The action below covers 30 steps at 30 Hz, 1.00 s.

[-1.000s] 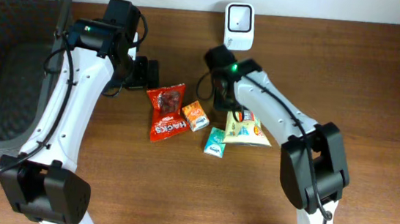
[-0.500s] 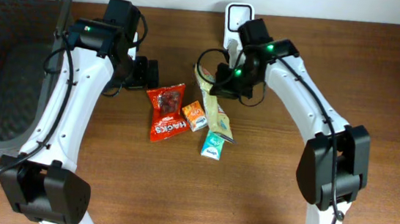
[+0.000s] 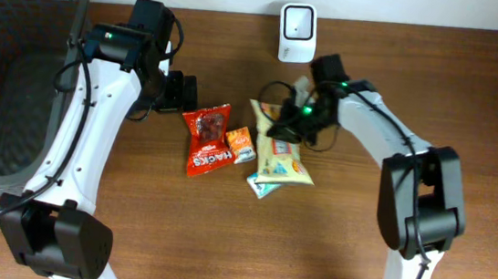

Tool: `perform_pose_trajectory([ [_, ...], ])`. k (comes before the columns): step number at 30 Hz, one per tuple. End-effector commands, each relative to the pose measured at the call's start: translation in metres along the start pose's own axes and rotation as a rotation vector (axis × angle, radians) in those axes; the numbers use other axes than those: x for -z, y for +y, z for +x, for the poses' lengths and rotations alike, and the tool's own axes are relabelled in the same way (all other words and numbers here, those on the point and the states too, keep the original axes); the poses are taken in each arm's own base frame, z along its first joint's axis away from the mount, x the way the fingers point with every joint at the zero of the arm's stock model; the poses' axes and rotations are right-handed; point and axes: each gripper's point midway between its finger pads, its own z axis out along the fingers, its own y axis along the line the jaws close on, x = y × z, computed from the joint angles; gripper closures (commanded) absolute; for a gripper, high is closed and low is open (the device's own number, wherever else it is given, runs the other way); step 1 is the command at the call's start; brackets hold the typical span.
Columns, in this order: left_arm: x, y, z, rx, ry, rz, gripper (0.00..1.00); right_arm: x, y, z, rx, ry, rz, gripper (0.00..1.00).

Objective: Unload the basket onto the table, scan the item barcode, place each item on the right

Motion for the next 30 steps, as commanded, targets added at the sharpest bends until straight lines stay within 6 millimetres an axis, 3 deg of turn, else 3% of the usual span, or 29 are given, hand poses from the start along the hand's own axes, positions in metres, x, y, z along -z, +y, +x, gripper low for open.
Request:
perform_pose_trajectory([
  [1,0.002,0.002,0.002,0.006,0.000,-0.008,0.01,0.033,-0.031,-0.024,-0.084,-0.103,0.060,0.96],
  [3,0.002,0.002,0.002,0.006,-0.001,-0.008,0.01,0.049,-0.039,-0.031,-0.098,-0.134,0.086,0.96],
  [5,0.002,0.002,0.001,0.006,-0.004,-0.007,0.01,0.063,-0.035,-0.033,-0.071,-0.145,0.093,0.96],
  [11,0.002,0.001,-0.003,0.007,-0.018,-0.003,0.01,0.101,-0.003,-0.024,0.024,-0.203,0.232,0.96],
  [13,0.002,0.001,-0.003,0.007,-0.019,-0.002,0.01,0.110,0.018,-0.017,0.073,-0.220,0.246,0.96],
  [16,0.002,0.000,-0.003,0.007,-0.021,0.000,0.01,0.116,0.055,0.001,0.158,-0.227,0.215,0.96],
  [20,0.002,0.000,-0.003,0.007,-0.020,0.003,0.01,0.106,0.091,0.023,0.227,-0.172,0.110,0.96],
  [24,0.002,0.000,-0.003,0.007,-0.019,0.003,0.01,0.100,0.114,0.033,0.241,-0.095,-0.046,0.96],
  [25,0.002,0.000,-0.003,0.007,-0.018,0.002,0.01,0.101,0.112,0.031,0.240,-0.101,-0.044,0.96],
  [28,0.002,0.000,-0.002,0.007,-0.016,0.002,0.01,0.104,0.080,0.013,0.226,-0.193,0.152,0.96],
  [29,0.002,0.000,-0.002,0.007,-0.016,0.002,0.01,0.105,0.067,0.012,0.223,-0.206,0.234,0.89],
  [30,0.002,0.000,-0.002,0.007,-0.016,0.002,0.01,0.106,0.059,0.014,0.244,-0.203,0.287,0.74],
])
